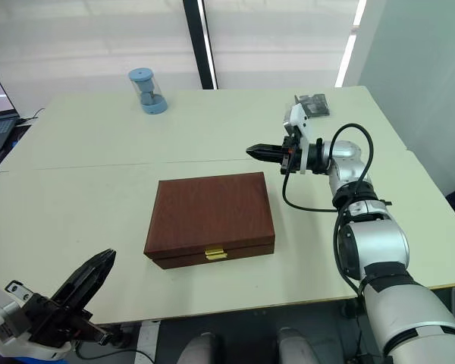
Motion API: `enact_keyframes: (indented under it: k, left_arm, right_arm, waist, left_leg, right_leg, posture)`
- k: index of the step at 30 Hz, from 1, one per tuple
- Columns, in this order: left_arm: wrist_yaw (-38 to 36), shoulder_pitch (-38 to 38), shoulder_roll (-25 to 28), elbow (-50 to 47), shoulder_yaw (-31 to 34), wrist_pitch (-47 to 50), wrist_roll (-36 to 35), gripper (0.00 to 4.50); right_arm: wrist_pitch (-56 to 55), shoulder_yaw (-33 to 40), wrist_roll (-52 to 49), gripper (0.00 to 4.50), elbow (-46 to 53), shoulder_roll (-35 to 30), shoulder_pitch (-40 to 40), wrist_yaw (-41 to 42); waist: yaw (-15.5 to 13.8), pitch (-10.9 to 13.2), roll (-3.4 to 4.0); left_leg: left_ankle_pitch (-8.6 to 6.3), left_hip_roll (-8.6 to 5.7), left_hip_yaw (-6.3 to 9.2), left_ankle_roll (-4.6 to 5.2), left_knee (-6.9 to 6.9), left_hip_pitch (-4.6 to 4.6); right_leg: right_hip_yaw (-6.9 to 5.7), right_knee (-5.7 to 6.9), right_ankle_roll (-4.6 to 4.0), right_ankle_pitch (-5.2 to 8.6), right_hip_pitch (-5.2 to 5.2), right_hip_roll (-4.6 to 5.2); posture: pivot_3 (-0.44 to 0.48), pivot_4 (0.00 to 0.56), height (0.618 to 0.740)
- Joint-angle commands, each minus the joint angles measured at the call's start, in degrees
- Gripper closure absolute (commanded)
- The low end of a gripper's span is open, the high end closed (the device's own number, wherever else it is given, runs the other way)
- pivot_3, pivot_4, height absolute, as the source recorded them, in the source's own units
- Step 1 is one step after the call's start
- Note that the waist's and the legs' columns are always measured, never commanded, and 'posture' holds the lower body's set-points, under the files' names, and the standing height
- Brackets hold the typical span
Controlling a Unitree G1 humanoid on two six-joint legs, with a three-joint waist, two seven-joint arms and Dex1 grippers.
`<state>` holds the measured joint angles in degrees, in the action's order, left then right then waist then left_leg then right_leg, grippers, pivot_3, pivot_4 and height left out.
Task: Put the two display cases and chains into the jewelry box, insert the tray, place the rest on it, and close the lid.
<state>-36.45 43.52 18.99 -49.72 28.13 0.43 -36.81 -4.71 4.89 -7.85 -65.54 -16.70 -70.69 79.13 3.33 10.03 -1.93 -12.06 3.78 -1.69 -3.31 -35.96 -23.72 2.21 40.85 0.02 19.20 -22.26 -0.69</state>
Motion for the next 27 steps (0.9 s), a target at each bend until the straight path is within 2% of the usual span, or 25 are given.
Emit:
enact_keyframes:
  k: [1,3,6,10,13,16,21,27]
  left_arm:
    - [2.46,-2.74,2.36,1.31,0.92,2.23,0.52,3.93]
    - [3.32,-5.15,4.24,3.53,1.49,4.06,0.34,3.31]
    - [5.42,-9.57,7.29,7.50,2.16,8.79,-1.88,2.36]
    - [6.49,-16.46,12.38,14.54,4.66,14.89,-5.17,1.02]
    - [4.44,-21.34,17.15,23.29,5.85,18.95,-5.37,0.12]
    - [0.19,-26.17,21.90,32.65,6.44,20.52,-4.69,0.00]
    - [-5.27,-32.24,26.95,43.95,6.74,19.37,-1.97,0.00]
    - [-10.16,-36.66,31.12,52.85,5.17,18.77,2.52,0.00]
  right_arm:
    - [-1.65,0.42,-0.55,4.31,3.41,-1.31,1.28,-1.81]
    - [-0.54,0.96,-1.17,3.94,5.01,-2.11,2.71,-3.19]
    - [0.35,1.63,-2.17,3.09,10.52,-4.20,7.72,-4.36]
    - [5.37,2.27,-4.31,1.88,23.26,-7.63,17.23,-5.86]
    - [8.01,2.40,-4.66,1.00,34.28,-11.12,26.54,-8.39]
    - [11.88,3.97,-6.08,0.02,43.99,-15.59,35.73,-10.07]
    - [16.30,6.83,-8.41,0.02,52.93,-21.20,45.38,-12.83]
    - [15.42,9.32,-8.80,0.02,54.02,-25.13,51.91,-15.44]
  waist:
    - [-0.09,0.00,-0.01]
    - [-0.10,-0.01,-0.01]
    - [-0.37,-0.01,-0.01]
    - [-1.05,-0.01,-0.01]
    - [-1.28,-0.01,-0.01]
    - [-1.48,0.00,0.00]
    - [-1.25,0.00,0.00]
    - [-1.29,0.00,0.00]
  left_leg:
    - [0.00,-0.01,0.00,0.00,0.00,0.00]
    - [0.00,-0.01,0.00,0.00,-0.01,0.00]
    - [0.00,-0.02,0.03,0.00,-0.01,-0.01]
    - [0.00,-0.01,0.10,0.00,-0.04,-0.03]
    - [0.00,-0.01,0.11,0.00,-0.05,-0.01]
    - [0.00,-0.01,0.13,-0.01,-0.02,0.01]
    - [0.00,-0.01,0.09,-0.01,-0.03,0.04]
    - [-0.01,0.00,-0.01,-0.02,0.00,0.08]
  right_leg:
    - [-0.02,0.01,0.00,0.00,0.00,0.00]
    - [-0.05,0.02,0.00,0.00,0.02,-0.01]
    - [-0.05,0.02,0.02,-0.01,0.02,0.00]
    - [-0.09,0.01,0.05,-0.03,0.03,0.01]
    - [-0.06,0.07,0.06,-0.03,0.03,0.01]
    - [-0.09,0.06,0.06,-0.03,0.01,-0.01]
    - [-0.02,0.05,0.08,-0.04,0.02,0.01]
    - [0.03,0.03,0.09,-0.03,0.02,0.00]
  posture:
    - [0.000,0.150,0.740]
    - [0.000,0.150,0.740]
    - [0.000,0.150,0.740]
    - [0.000,0.150,0.740]
    - [0.000,0.150,0.740]
    - [0.000,0.150,0.740]
    - [0.000,0.150,0.740]
    - [0.000,0.150,0.740]
